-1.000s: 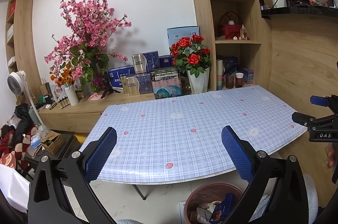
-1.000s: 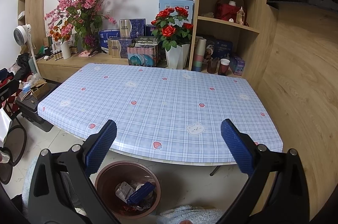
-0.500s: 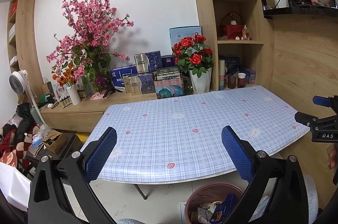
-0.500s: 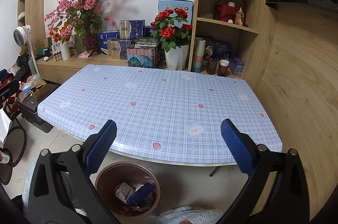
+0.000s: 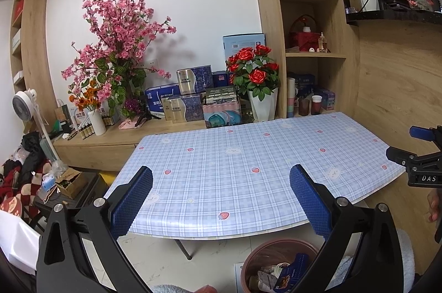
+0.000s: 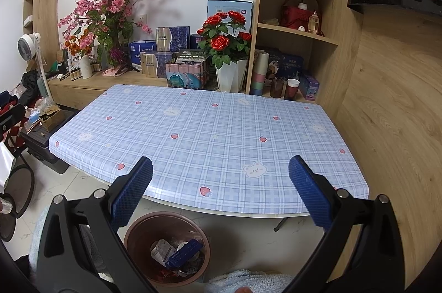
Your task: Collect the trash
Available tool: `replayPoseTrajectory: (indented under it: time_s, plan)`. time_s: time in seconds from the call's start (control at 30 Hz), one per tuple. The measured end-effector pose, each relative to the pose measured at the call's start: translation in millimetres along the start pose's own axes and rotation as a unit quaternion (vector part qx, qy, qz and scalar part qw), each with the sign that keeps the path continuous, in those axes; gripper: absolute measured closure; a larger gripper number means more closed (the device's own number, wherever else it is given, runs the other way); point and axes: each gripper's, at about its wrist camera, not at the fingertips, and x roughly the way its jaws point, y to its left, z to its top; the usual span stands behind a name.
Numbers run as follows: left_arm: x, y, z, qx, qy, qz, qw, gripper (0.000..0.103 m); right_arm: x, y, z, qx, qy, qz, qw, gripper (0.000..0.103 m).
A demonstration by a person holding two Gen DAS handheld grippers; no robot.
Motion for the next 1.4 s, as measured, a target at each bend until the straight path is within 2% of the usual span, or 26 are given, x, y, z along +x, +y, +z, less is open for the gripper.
replayPoseTrajectory:
  time_s: [0.83,1.4]
  plan:
    - [-6.3,2.7,0.7,0.004,-0.012,0.005,0.9999,0.006,-0.7,-2.3,1.9,-0.001,-0.003,0.0,1.0,0.006]
    - [-7.0,4.1,4.9,0.0,-0.003,0.005,1.0,0.006,-3.0,-6.6,11.2,-0.002,-0.007,-0.001,1.0,0.006]
